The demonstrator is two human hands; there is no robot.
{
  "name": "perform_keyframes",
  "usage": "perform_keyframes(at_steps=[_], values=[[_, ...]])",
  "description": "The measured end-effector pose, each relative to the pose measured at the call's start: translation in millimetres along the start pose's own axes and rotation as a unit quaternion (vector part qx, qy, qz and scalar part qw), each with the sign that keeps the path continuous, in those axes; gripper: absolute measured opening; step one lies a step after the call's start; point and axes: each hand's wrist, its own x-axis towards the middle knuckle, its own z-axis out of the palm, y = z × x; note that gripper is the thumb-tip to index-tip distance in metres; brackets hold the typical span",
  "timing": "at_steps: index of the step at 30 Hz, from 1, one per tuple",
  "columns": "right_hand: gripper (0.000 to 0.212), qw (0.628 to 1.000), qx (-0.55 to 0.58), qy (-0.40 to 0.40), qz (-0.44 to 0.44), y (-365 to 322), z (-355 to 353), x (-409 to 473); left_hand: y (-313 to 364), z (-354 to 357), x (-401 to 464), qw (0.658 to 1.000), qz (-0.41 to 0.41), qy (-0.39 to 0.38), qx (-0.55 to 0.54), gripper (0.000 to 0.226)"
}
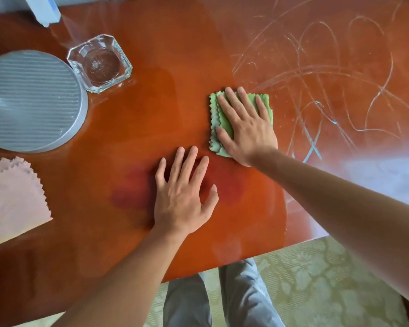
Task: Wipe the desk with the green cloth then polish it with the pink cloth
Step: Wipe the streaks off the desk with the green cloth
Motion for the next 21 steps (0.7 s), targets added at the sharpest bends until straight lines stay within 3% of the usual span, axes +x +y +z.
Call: perform_keyframes(at_steps=[12,21], values=[[0.068,0.997,0.01,-0.034,-0.074,6,8,-74,17,-7,18,0.998,-0.051,0.02,0.006,0.049],[0.07,0.997,0.018,-0.018,-0.069,23,-4,-3,1,-3,123,0.991,-0.121,0.049,0.004,0.052]])
